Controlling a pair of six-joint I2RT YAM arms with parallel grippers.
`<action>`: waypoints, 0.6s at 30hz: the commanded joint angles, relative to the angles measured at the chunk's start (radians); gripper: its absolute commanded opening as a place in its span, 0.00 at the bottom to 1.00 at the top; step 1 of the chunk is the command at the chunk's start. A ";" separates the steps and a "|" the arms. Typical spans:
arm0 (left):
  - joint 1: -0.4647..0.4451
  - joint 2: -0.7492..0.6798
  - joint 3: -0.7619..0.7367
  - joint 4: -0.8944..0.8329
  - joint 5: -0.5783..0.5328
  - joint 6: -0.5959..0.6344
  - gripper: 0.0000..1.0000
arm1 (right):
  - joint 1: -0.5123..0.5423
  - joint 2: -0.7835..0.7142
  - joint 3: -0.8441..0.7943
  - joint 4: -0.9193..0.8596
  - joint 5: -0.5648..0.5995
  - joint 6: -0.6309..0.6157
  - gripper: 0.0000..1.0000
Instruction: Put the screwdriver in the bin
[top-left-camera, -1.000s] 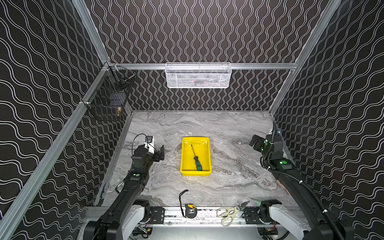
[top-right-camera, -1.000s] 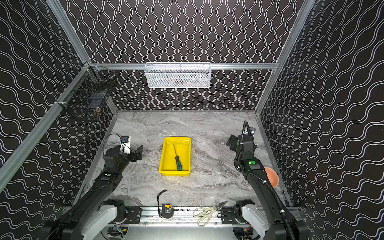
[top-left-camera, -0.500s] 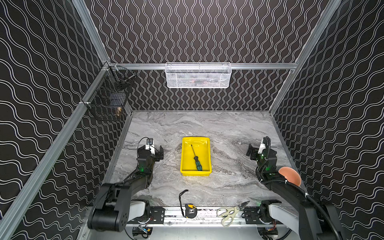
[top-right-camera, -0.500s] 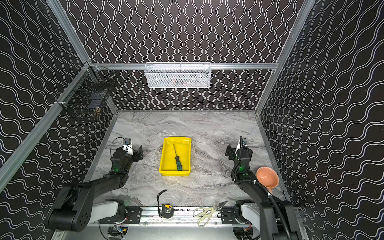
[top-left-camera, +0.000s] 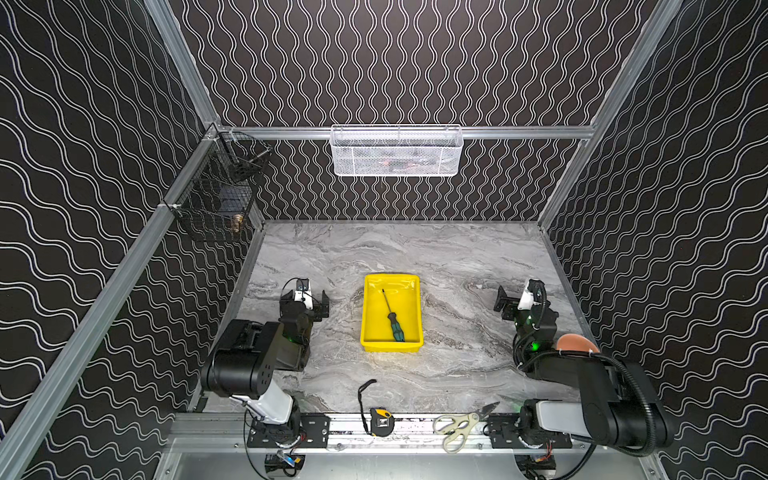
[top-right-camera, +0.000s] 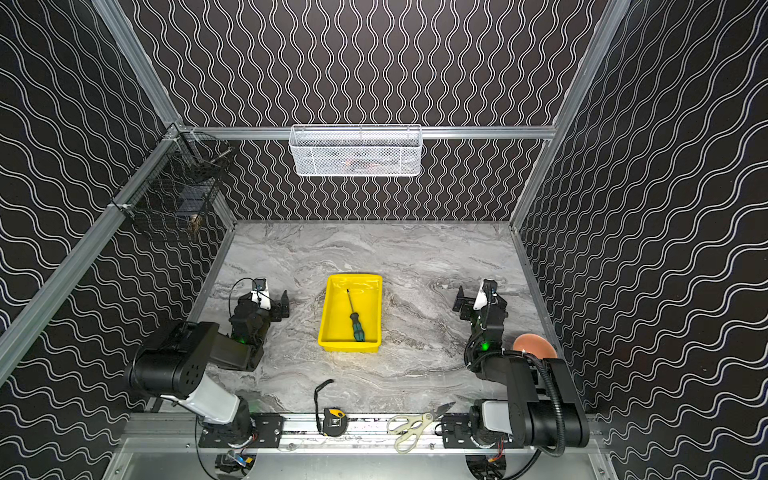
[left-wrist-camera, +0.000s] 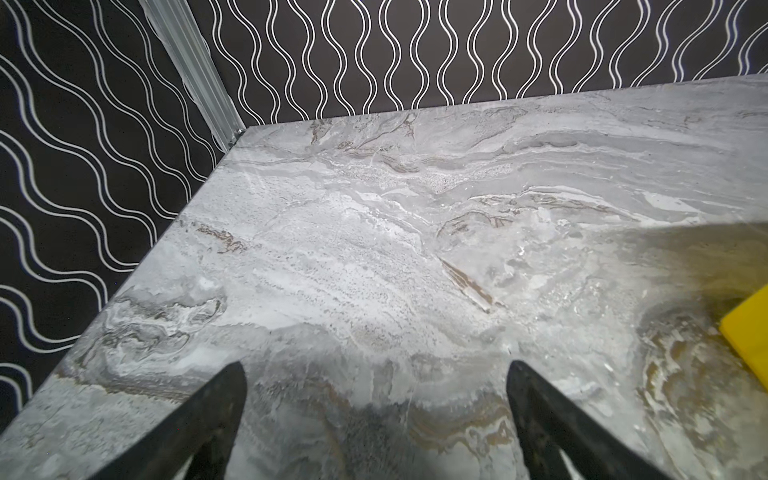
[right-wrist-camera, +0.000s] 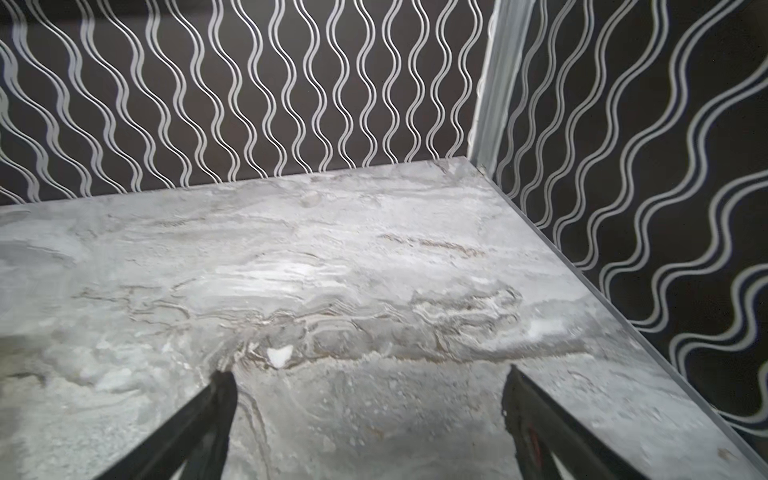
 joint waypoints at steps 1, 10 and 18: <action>0.003 0.024 0.008 0.079 -0.008 0.011 0.99 | -0.004 0.038 0.004 0.130 -0.049 0.005 0.99; 0.009 0.033 0.111 -0.109 0.012 0.013 0.99 | -0.007 0.184 0.004 0.245 -0.105 -0.018 1.00; 0.010 0.039 0.133 -0.145 0.010 0.020 0.99 | -0.033 0.181 0.092 0.070 -0.100 0.022 1.00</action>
